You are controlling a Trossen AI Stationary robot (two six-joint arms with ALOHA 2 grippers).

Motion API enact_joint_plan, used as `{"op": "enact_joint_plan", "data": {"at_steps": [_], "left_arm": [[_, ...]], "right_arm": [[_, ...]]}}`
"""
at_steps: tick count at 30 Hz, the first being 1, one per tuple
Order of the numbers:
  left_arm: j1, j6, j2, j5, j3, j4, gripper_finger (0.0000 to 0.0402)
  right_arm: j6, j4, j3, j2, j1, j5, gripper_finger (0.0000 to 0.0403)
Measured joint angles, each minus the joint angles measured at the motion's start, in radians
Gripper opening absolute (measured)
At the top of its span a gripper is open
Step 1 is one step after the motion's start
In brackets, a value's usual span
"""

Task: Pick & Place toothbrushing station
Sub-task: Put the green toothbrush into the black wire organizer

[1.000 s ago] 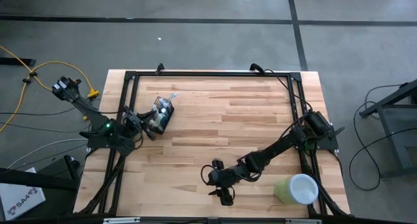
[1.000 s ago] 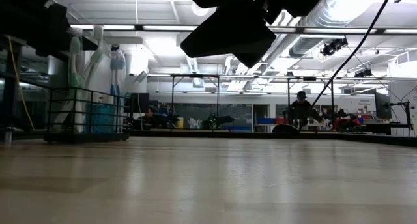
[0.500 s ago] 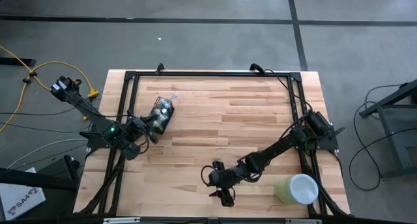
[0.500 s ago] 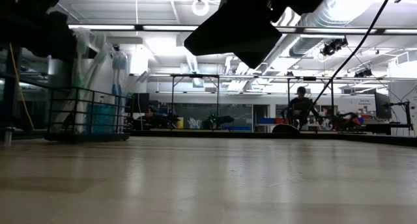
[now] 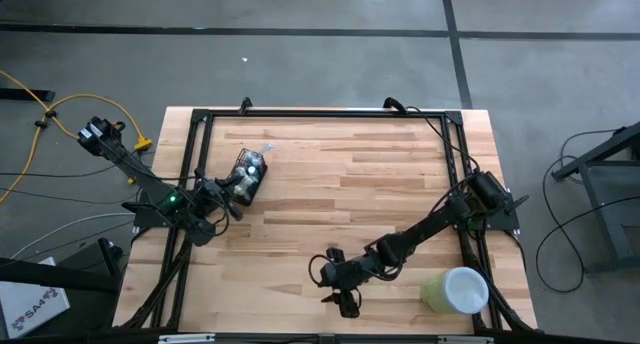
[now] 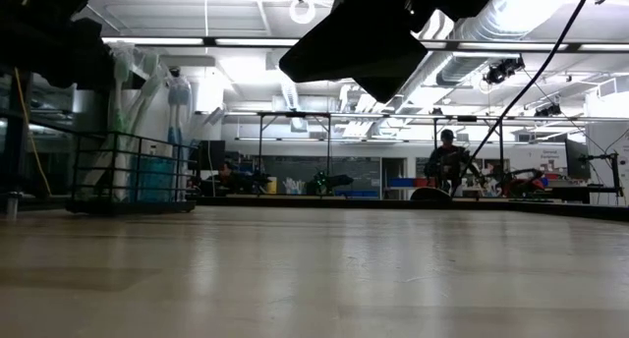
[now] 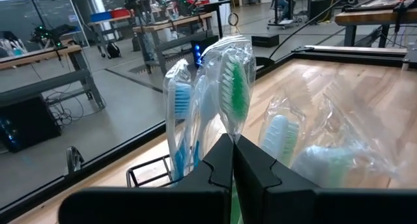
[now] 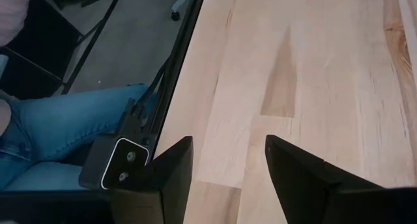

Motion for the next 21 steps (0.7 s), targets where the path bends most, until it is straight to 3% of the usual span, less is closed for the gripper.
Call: {"op": "enact_joint_plan", "data": {"at_steps": [21], "left_arm": [[0.0,0.047,-0.047,0.022,0.0,-0.001,0.0092]], "right_arm": [[0.0,0.0,0.0,0.0,0.001,0.001,0.0184]]}}
